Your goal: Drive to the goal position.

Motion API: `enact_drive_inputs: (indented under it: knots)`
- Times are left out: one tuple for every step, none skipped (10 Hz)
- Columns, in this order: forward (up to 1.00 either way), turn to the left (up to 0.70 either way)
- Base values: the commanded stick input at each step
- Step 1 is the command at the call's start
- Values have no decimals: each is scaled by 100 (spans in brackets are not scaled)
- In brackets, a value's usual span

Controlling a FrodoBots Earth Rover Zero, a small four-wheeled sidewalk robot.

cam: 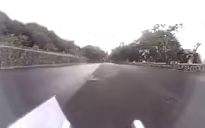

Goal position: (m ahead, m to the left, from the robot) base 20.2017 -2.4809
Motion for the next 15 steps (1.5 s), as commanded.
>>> enact_drive_inputs:
  knots:
    - [100,0]
    - [100,0]
    - [100,0]
    - [100,0]
    - [100,0]
    - [100,0]
    - [100,0]
    - [100,0]
    - [100,0]
    - [100,0]
    - [100,0]
    - [100,0]
    - [100,0]
    - [100,0]
    - [100,0]
